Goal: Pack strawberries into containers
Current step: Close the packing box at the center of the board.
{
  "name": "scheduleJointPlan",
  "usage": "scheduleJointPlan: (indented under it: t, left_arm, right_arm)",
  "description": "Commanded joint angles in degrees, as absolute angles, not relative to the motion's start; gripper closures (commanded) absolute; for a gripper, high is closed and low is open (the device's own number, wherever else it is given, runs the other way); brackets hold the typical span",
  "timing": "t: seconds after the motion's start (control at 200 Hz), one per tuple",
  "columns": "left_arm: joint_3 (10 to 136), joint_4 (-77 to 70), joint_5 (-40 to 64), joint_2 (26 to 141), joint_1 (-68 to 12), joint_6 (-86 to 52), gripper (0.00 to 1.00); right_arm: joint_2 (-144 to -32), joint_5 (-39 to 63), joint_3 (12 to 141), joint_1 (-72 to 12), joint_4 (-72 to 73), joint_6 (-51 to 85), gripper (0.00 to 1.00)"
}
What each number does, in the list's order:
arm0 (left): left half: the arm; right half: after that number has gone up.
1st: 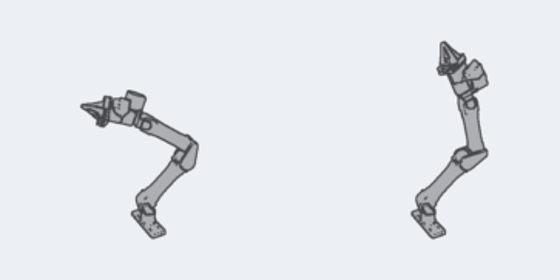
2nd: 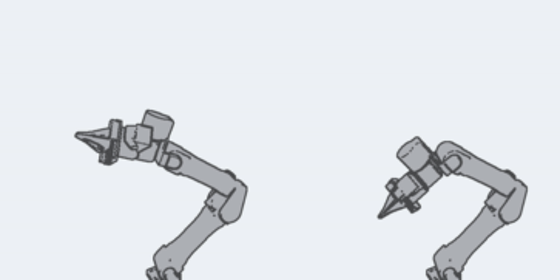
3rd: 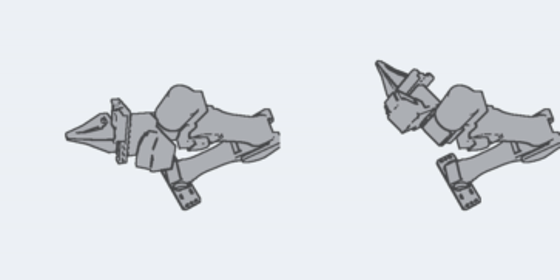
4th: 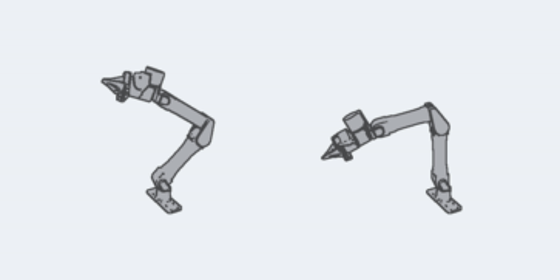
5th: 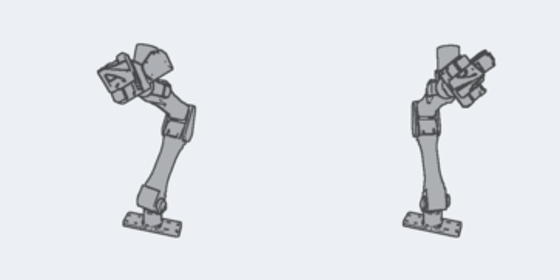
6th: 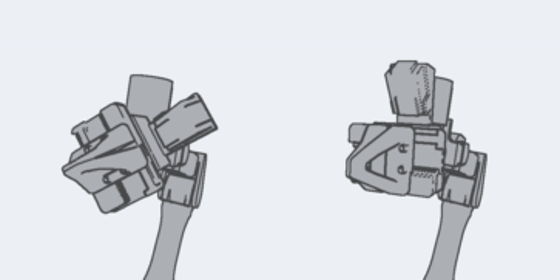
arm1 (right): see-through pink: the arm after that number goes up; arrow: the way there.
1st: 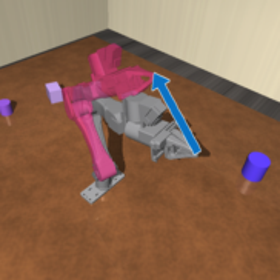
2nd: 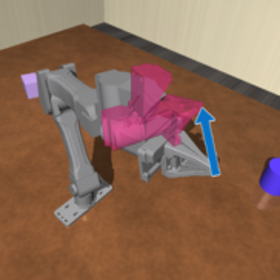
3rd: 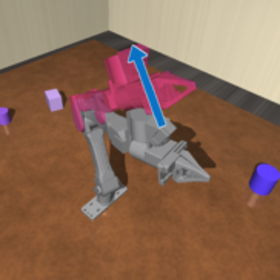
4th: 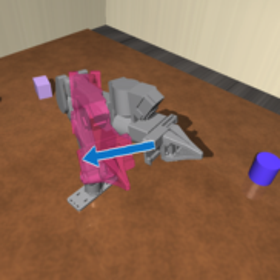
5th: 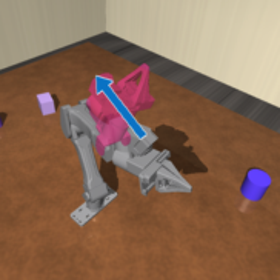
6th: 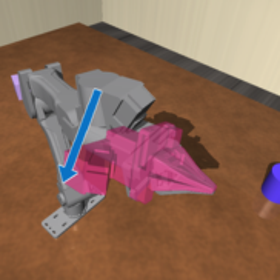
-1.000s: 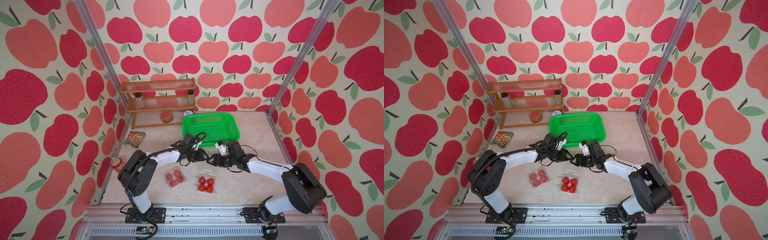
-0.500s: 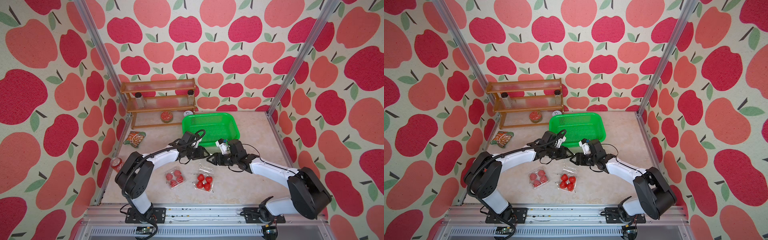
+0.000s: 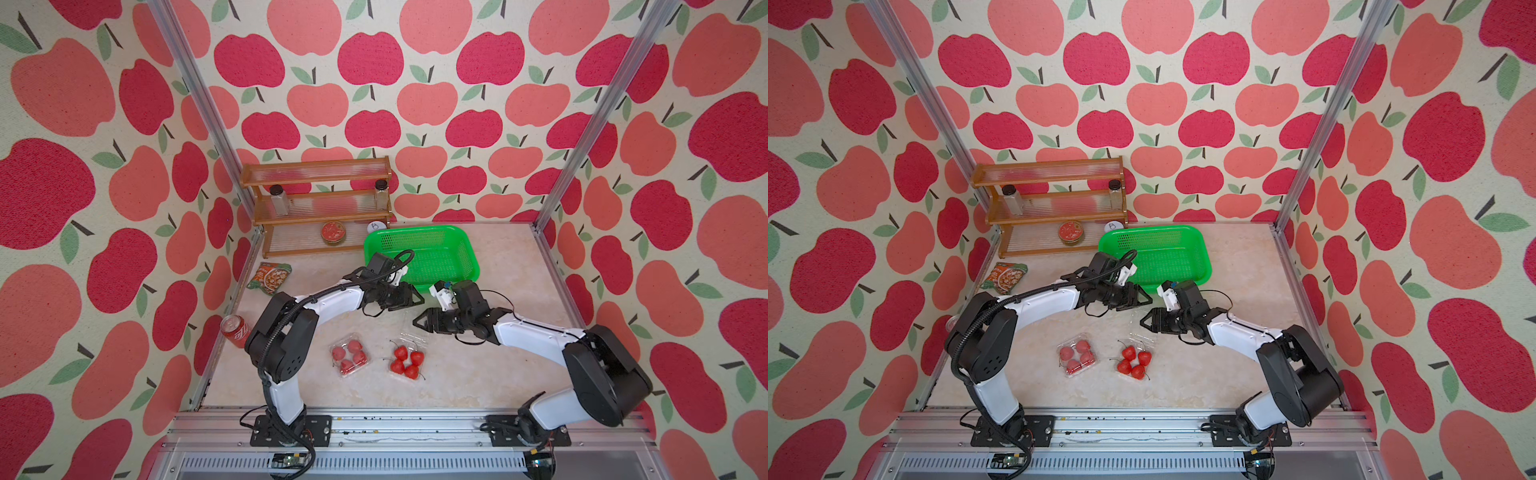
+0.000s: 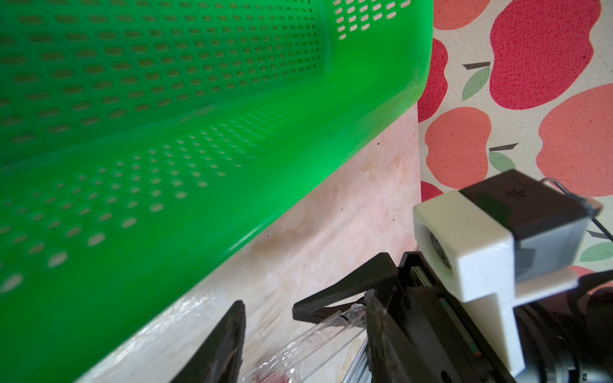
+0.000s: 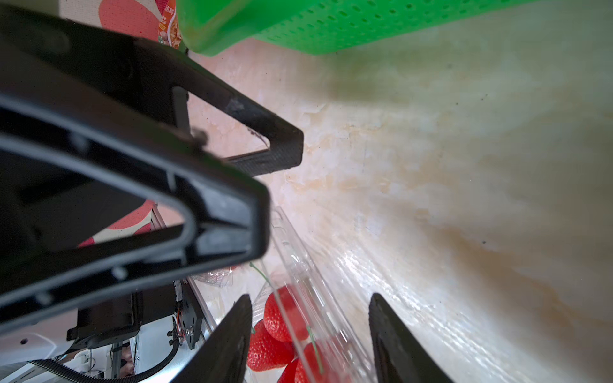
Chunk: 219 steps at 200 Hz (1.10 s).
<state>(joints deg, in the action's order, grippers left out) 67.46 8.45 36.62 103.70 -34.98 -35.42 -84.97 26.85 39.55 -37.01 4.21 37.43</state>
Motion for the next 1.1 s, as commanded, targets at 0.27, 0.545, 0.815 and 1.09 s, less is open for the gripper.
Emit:
scheduleJointPlan:
  t: [0.27, 0.545, 0.815, 1.09]
  left_arm:
    - [70.51, 12.49, 36.93, 100.21, -32.22, -35.37, 0.43]
    - [68.65, 18.71, 31.03, 92.42, -30.36, -38.03, 0.43]
    - [63.04, 26.66, 23.05, 81.88, -30.37, -42.4, 0.43]
    - [54.76, 30.41, 19.25, 72.85, -31.75, -47.17, 0.42]
  right_arm:
    - [-82.79, 27.99, 40.43, -36.84, 4.54, 34.19, 0.41]
    - [-80.24, 29.01, 39.73, -36.83, 4.61, 33.32, 0.39]
    - [-79.2, 33.13, 39.55, -37.09, 6.41, 32.89, 0.38]
    - [-78.33, 37.79, 40.61, -37.61, 5.5, 32.12, 0.37]
